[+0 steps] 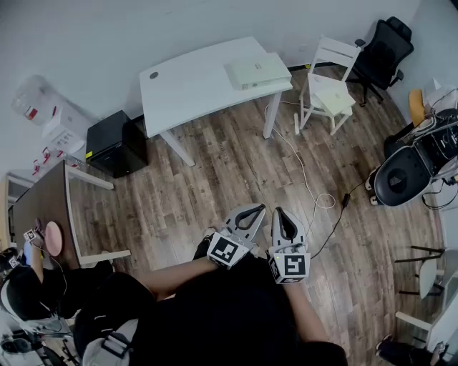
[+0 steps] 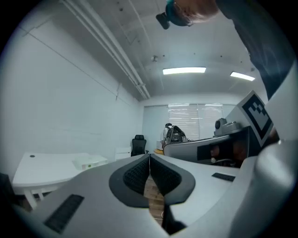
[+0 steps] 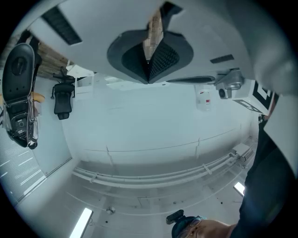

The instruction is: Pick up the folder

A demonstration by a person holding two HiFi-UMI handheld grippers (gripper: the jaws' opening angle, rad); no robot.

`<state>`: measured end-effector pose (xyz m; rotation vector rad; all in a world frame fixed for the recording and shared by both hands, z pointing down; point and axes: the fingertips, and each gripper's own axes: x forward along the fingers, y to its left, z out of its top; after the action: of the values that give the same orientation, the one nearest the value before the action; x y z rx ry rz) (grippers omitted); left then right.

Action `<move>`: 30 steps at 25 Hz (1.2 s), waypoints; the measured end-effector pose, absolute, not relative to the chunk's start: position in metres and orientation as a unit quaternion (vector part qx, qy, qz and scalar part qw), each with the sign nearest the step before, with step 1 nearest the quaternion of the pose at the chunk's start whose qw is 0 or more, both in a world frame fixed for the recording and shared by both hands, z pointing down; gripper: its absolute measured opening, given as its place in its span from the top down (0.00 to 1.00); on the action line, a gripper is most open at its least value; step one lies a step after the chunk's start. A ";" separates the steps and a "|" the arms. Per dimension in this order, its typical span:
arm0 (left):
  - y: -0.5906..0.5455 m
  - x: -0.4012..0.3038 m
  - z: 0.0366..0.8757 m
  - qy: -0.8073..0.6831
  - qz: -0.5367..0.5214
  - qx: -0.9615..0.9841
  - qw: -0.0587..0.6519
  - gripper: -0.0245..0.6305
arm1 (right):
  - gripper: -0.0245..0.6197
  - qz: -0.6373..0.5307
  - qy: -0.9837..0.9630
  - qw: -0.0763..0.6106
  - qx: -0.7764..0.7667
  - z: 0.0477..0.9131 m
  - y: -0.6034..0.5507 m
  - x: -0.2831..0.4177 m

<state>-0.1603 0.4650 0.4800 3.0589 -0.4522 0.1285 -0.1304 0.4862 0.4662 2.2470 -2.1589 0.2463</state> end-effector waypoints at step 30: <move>0.331 -0.050 0.533 -0.105 0.069 0.983 0.135 0.94 | 0.91 0.105 -0.643 0.027 0.758 0.508 0.363 -0.010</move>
<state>-0.0497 0.3307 0.5331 2.8474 -0.3034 0.2006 -0.0104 0.3626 0.5080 2.3434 -1.9854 0.3252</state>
